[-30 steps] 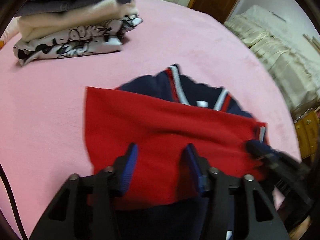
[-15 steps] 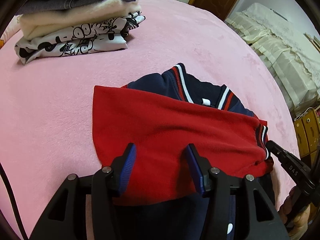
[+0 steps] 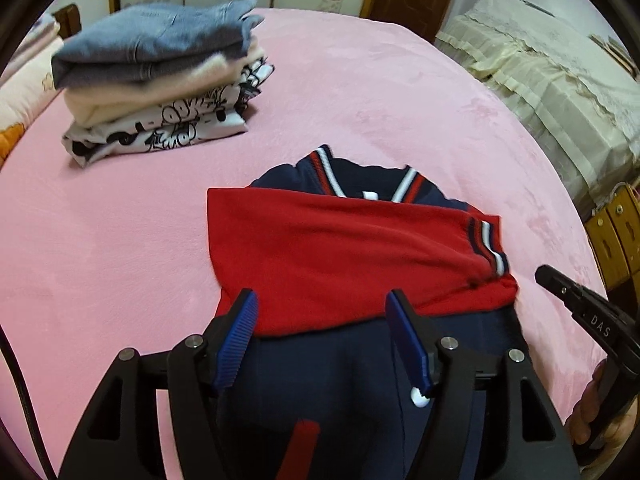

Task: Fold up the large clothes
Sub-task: 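Smooth the folded red sleeves flat with both grippers, then grasp the striped jacket hem with both grippers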

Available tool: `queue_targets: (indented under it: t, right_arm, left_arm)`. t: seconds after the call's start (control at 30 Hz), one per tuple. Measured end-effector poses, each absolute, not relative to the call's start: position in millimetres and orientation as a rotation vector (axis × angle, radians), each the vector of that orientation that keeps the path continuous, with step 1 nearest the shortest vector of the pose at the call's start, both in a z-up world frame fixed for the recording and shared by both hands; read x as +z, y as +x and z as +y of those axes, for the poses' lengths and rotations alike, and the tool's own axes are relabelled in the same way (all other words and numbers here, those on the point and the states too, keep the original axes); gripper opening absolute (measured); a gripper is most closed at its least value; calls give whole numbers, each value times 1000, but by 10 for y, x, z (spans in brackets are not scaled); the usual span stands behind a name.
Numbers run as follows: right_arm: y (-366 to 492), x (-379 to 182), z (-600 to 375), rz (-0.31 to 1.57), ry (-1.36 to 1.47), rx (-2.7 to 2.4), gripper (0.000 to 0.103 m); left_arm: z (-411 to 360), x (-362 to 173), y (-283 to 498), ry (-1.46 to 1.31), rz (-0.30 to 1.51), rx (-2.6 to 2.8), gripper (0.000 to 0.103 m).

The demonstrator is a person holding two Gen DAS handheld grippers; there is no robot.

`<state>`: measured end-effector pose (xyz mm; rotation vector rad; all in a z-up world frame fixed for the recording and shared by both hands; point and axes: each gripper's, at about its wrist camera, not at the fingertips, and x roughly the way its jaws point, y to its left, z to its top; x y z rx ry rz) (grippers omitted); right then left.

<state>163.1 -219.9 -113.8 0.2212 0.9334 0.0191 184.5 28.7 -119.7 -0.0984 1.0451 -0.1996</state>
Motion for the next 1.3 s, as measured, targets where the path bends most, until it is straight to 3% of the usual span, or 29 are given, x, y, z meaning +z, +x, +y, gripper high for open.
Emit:
queue_targets:
  t: [0.47, 0.83, 0.93, 1.03, 1.3]
  right_arm:
    - [832, -557, -2045, 825, 181, 94, 3]
    - [325, -407, -2031, 792, 164, 143, 3]
    - [178, -395, -2058, 779, 163, 157, 14]
    - [39, -415, -2082, 764, 149, 156, 33]
    - [-245, -697, -2191, 819, 116, 187, 34]
  left_arm:
    - [219, -499, 1067, -85, 913, -240, 80]
    - [326, -341, 561, -99, 890, -215, 80]
    - [377, -335, 418, -80, 879, -200, 80]
    - [430, -368, 282, -53, 869, -165, 80]
    - [608, -823, 39, 28, 929, -159, 80]
